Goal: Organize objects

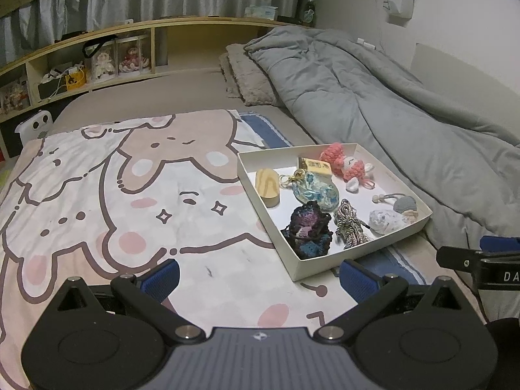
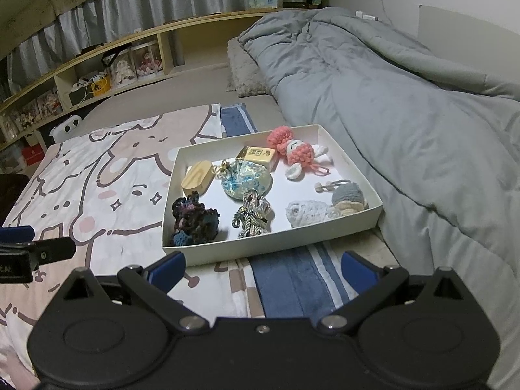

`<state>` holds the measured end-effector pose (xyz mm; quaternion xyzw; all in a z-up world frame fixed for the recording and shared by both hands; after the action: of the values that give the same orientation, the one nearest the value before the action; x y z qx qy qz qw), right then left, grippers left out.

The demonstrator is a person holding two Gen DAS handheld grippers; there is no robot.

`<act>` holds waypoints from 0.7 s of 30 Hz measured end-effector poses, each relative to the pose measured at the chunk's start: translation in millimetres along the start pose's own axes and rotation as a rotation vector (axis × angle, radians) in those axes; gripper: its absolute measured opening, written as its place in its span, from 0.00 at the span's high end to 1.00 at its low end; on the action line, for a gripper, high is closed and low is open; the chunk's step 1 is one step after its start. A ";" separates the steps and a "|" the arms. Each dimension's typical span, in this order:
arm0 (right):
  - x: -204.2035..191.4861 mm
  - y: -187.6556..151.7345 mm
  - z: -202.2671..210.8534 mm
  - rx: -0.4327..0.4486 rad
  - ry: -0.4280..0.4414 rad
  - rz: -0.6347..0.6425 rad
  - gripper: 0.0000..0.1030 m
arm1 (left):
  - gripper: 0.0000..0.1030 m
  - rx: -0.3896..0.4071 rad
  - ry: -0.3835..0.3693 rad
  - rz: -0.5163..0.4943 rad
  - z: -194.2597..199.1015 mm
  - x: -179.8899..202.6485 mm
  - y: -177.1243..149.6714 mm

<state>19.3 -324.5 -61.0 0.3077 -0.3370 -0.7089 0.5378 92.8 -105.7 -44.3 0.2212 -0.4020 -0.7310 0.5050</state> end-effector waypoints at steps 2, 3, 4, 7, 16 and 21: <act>-0.3 -0.4 0.2 0.000 0.001 0.000 0.00 | 0.00 0.001 0.003 -0.002 -0.1 0.0 -0.2; -0.5 -0.4 0.3 0.000 0.001 0.000 0.00 | 0.00 0.001 0.004 -0.002 -0.3 -0.2 0.0; -0.4 -0.6 0.3 0.000 0.000 0.000 0.00 | 0.00 0.000 0.004 0.000 -0.5 -0.4 -0.1; -0.3 -0.5 0.1 -0.001 0.000 -0.001 0.00 | 0.00 0.000 0.008 -0.003 -1.1 -0.5 0.3; -1.4 -2.7 -0.6 -0.009 0.000 -0.007 0.00 | 0.00 -0.004 0.009 -0.002 -2.1 -1.2 -0.7; -1.0 -2.7 -0.8 -0.008 0.000 -0.006 0.00 | 0.00 -0.006 0.011 -0.002 -3.1 -1.9 -1.8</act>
<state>18.7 -323.1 -63.6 0.3066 -0.3329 -0.7119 0.5370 94.8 -104.8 -47.7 0.2240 -0.3968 -0.7314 0.5073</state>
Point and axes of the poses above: each gripper's, at about its wrist camera, not at the fingertips, and z roughly against the way its jaws point, x to its right, y to its top, the point moved 6 cm from there along -z, roughly the way its jaws point, and after that the axes turned 6 degrees about x, right-handed, at the moved point
